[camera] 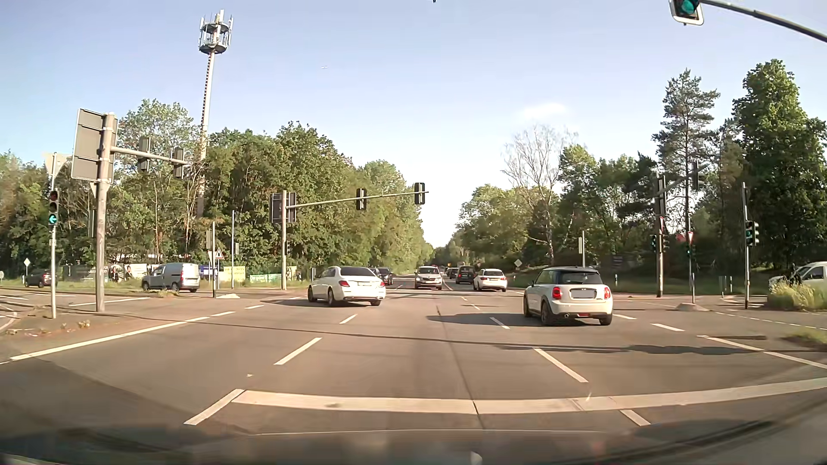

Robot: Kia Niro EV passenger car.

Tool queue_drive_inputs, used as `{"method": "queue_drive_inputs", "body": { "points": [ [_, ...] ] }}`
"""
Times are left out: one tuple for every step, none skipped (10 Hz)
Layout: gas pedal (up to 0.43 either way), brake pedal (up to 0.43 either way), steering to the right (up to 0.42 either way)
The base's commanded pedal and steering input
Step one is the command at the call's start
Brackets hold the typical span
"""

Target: Follow the waypoints while adhering to traffic rules and regulations

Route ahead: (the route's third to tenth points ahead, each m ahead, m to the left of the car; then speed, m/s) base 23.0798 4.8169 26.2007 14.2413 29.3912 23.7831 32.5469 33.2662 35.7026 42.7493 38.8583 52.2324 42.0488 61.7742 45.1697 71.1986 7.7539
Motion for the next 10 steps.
{"method": "queue_drive_inputs", "body": {
  "points": [
    [0.000, 0.000, -0.001],
    [0.000, 0.000, -0.002],
    [0.000, 0.000, -0.003],
    [0.000, 0.000, -0.005],
    [0.000, 0.000, -0.006],
    [0.000, 0.000, -0.009],
    [0.000, 0.000, -0.019],
    [0.000, 0.000, -0.025],
    [0.000, 0.000, -0.030],
    [0.000, 0.000, -0.034]
  ]
}}
